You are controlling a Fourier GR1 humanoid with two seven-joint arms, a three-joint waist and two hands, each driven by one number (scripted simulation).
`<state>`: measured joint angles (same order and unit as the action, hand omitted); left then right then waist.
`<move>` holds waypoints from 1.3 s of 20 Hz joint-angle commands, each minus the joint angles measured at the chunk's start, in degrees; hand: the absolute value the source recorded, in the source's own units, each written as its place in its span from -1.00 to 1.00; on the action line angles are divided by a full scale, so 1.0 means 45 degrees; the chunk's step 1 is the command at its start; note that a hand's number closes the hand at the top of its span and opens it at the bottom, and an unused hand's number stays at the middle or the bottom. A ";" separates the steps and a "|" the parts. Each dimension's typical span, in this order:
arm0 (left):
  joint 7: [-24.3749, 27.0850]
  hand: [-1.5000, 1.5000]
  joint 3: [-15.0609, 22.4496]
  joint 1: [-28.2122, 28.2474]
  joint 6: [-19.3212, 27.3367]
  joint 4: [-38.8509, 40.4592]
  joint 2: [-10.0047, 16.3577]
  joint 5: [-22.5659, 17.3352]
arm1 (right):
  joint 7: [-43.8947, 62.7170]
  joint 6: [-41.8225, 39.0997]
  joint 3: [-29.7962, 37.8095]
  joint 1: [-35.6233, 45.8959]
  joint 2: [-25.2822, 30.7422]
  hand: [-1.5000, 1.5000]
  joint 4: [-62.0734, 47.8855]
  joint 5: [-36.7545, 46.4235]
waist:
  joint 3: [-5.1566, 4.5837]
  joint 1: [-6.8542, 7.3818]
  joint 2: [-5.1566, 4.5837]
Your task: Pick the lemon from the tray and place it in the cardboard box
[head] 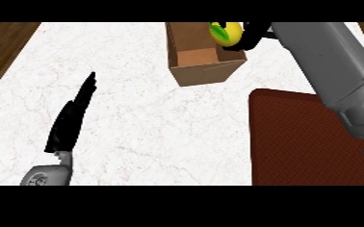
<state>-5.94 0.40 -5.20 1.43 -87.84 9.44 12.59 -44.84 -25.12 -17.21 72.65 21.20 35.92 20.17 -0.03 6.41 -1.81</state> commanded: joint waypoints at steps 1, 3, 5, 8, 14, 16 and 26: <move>0.0294 0.00 -0.0192 0.0313 -0.0127 -0.0138 0.0104 -0.0227 | -0.0990 -0.1019 -0.0587 0.1125 -0.0973 1.00 -0.1370 0.0453 | -0.0011 -0.0088 0.0037; 0.0245 0.00 -0.0304 0.0125 -0.0040 0.0357 0.0060 -0.0195 | -0.1043 -0.0530 -0.1042 0.1097 -0.1751 1.00 -0.1772 0.0806 | -0.0012 -0.0296 0.0042; 0.0317 0.00 -0.0271 0.0283 0.0312 0.0286 -0.0061 0.0077 | -0.0777 0.0343 -0.1386 0.0979 -0.2607 1.00 -0.2385 0.1213 | -0.0011 -0.0359 0.0052; -0.0262 0.00 -0.0553 -0.0375 0.0005 0.0207 0.0267 -0.0147 | -0.1105 0.0980 -0.1636 0.1080 -0.2992 1.00 -0.3452 0.1679 | -0.0004 -0.0384 0.0012; 0.0492 0.00 -0.0333 0.0883 0.0129 -0.0129 0.0053 -0.0023 | -0.0988 0.1179 -0.1539 0.1133 -0.4001 -1.00 -0.5027 0.1814 | -0.0004 -0.0460 0.0087; 0.0348 0.00 -0.0353 0.0458 0.0095 0.0041 0.0081 -0.0006 | -0.1425 0.0814 -0.1282 0.1485 -0.3773 -1.00 -0.5421 0.1638 | -0.0003 -0.0396 0.0018; -0.0025 0.00 0.0108 0.0449 0.0261 -0.0225 -0.0378 0.0209 | 0.0500 -0.0767 0.2439 0.2106 -0.4055 -1.00 -0.6586 -0.2024 | 0.0005 -0.0366 -0.0010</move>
<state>-5.71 -0.56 -3.61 1.64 -88.57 9.15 12.42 -43.34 -22.28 -11.60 80.99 2.43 8.90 16.30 -0.04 4.73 -1.65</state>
